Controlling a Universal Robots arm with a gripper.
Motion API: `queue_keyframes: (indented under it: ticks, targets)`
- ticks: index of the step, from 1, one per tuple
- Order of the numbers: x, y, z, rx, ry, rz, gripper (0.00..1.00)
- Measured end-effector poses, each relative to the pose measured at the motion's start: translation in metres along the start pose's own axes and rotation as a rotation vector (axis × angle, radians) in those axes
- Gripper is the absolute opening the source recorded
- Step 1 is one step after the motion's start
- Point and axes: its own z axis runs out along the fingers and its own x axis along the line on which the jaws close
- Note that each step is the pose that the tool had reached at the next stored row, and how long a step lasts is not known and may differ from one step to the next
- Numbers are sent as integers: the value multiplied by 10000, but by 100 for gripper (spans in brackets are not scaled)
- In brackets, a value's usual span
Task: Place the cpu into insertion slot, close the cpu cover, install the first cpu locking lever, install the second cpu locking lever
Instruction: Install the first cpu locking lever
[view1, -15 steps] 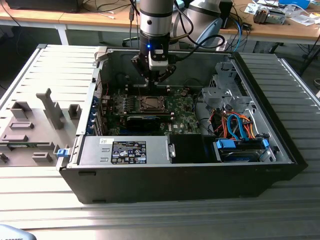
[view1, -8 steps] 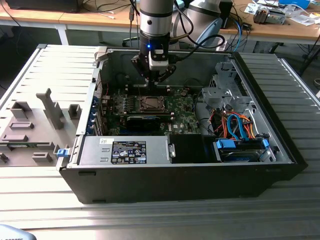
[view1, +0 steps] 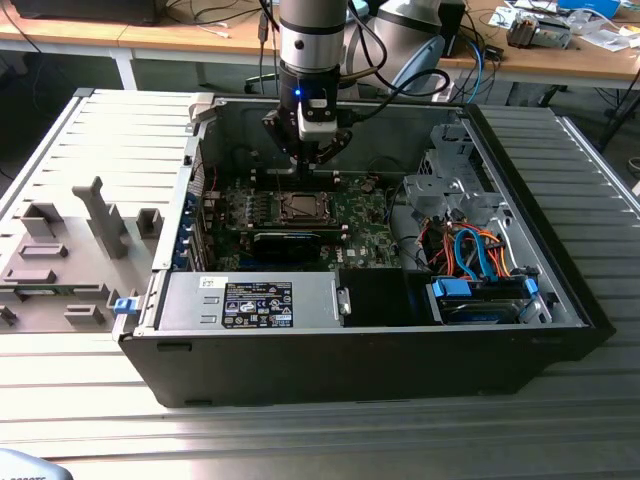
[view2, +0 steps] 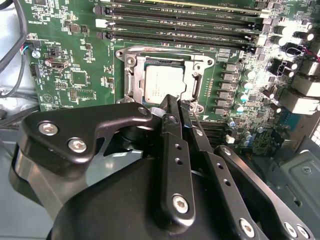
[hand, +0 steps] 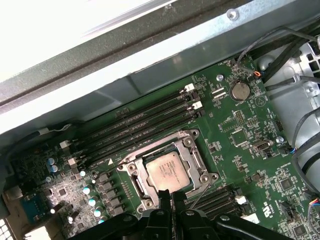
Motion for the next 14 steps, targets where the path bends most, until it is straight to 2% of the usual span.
queue_keyframes:
  ticks: [14]
  targets:
    - [0, 0, 0, -1, -2, -81, 16]
